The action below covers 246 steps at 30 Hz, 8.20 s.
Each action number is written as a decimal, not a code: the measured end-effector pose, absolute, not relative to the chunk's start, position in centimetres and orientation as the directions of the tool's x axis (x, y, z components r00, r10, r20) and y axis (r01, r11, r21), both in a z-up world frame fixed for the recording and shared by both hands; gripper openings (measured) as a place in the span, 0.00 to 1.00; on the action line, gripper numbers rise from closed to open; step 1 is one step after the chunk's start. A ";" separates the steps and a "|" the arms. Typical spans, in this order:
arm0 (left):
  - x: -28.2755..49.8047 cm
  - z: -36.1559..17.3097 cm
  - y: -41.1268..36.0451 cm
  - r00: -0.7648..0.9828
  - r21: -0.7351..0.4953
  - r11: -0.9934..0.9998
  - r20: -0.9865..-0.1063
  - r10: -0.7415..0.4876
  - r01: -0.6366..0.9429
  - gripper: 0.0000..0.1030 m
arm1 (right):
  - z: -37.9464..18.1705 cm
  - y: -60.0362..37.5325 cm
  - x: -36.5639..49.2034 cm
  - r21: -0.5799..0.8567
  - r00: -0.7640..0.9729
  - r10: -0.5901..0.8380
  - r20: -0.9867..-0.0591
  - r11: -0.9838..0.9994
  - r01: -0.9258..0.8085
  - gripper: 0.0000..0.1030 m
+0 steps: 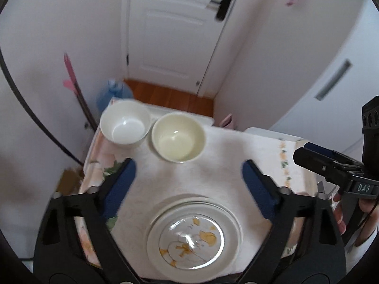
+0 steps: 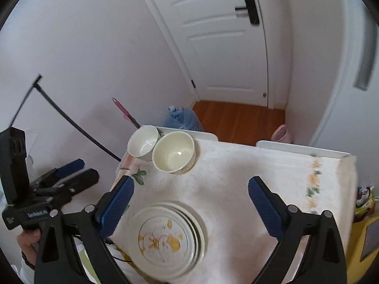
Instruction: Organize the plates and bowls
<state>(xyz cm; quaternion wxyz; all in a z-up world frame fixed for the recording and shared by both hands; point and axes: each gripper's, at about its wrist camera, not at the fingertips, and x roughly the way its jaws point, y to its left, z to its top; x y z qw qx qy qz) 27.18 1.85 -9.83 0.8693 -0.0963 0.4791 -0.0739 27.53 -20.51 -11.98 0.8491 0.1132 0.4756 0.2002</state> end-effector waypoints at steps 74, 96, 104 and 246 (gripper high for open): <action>17.3 -17.4 -28.2 0.133 -0.275 0.855 -0.922 -0.365 0.439 0.16 | -19.9 -39.7 12.7 0.369 0.392 0.253 -0.884 0.895 0.253 0.16; 18.0 -24.0 -31.5 0.094 -0.124 0.850 -0.976 -0.199 0.512 0.17 | -26.3 -40.5 11.4 0.364 0.324 0.257 -0.910 0.871 0.331 0.18; 17.7 -23.6 -31.5 0.119 -0.073 0.843 -0.980 -0.160 0.533 0.18 | -26.4 -41.0 11.6 0.384 0.332 0.269 -0.904 0.852 0.356 0.19; 15.9 -21.1 -29.0 0.168 -0.228 0.905 -0.938 -0.303 0.359 0.19 | -21.5 -39.5 11.1 0.282 0.390 0.198 -0.899 0.943 0.173 0.16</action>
